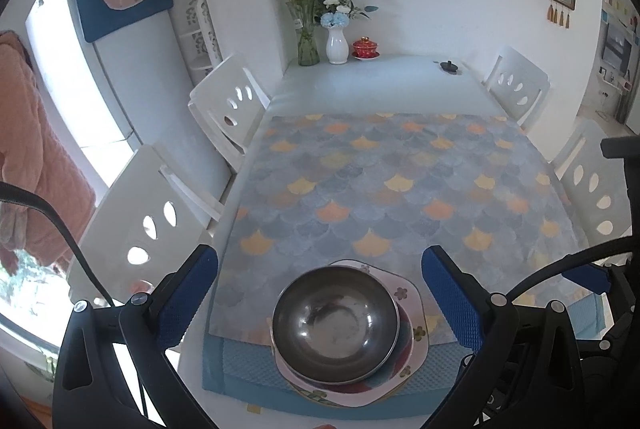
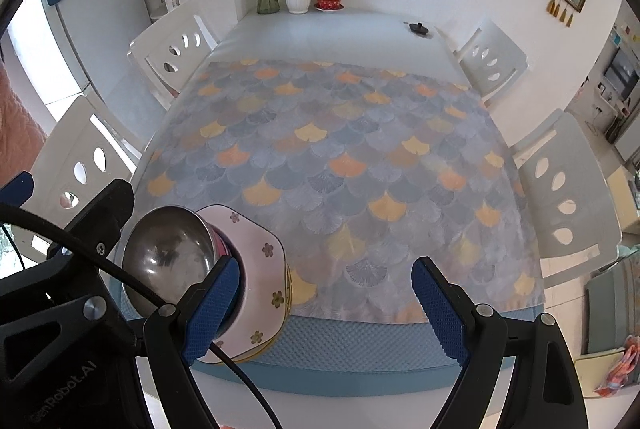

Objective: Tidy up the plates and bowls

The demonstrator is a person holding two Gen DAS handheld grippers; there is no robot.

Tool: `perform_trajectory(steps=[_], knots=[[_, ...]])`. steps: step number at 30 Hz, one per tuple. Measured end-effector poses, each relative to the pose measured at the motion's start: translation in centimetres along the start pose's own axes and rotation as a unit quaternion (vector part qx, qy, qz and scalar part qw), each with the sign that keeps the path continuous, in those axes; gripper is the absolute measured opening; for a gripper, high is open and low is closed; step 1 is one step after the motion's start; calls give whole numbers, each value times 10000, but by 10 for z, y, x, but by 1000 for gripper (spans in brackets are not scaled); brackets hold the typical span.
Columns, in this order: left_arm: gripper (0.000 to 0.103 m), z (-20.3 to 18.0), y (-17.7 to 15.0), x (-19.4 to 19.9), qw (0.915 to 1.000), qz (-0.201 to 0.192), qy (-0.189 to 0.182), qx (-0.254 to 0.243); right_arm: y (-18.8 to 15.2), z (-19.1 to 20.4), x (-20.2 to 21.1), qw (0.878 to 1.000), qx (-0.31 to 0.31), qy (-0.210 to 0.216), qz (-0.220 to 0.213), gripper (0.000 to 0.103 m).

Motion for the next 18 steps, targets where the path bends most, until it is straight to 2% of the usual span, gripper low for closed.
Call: perform_trajectory(steps=[18], knots=[[102, -2, 4, 4, 10000, -85, -2, 10, 1, -2, 7, 9999, -53, 72, -133, 86]])
Point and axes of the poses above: each gripper's, at about its wrist camera, not at the fingertips, and x roughly against the way its jaws point, z to its left, y to its top, the point moved 6 cm from there along -x, roughly the way its jaws point, and after that the axes turned 8 degrees about -x, right-handed, at the moved point
